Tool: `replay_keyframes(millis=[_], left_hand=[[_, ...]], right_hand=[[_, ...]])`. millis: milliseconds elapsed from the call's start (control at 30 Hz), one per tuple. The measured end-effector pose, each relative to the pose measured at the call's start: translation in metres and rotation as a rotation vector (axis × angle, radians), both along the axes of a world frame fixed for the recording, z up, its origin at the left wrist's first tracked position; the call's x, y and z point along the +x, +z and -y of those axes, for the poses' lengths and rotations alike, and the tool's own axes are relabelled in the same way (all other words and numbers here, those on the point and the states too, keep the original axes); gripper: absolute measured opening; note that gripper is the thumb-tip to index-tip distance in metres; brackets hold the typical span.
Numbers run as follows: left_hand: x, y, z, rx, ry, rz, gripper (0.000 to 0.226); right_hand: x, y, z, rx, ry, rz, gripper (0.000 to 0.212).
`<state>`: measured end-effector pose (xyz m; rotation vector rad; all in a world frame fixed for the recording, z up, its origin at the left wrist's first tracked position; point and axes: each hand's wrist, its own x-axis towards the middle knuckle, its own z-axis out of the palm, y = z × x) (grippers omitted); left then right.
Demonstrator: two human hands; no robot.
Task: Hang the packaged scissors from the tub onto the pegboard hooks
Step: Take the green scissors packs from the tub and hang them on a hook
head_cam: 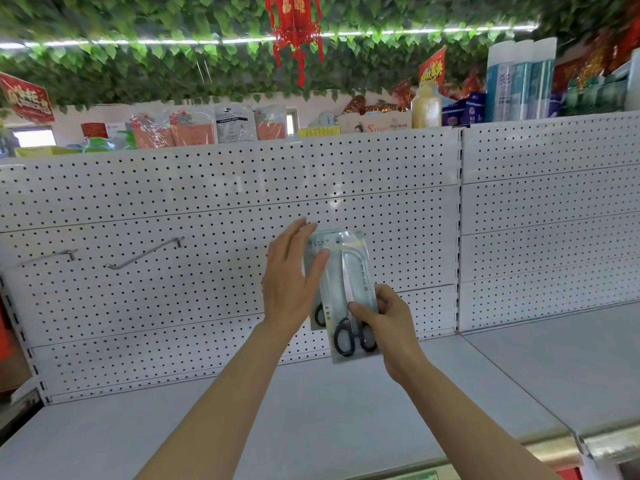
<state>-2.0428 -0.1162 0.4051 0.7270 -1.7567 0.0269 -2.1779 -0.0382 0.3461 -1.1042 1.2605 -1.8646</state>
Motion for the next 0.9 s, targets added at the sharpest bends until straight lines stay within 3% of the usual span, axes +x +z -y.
replay_keyframes(millis=[100, 200, 533, 900], left_hand=[[-0.002, 0.005, 0.003, -0.072, -0.002, 0.197, 0.049], [-0.005, 0.003, 0.012, -0.062, 0.032, 0.279, 0.053], [-0.017, 0.008, 0.024, -0.117, 0.0, 0.285, 0.056], [-0.028, -0.004, 0.056, -0.035, 0.054, 0.279, 0.058]], right_hand=[[0.007, -0.002, 0.01, 0.003, 0.01, 0.009, 0.016], [0.01, -0.005, 0.018, 0.011, 0.028, 0.031, 0.017], [0.001, -0.013, 0.025, -0.067, 0.051, 0.069, 0.018], [-0.01, -0.017, 0.061, 0.043, 0.039, -0.012, 0.021]])
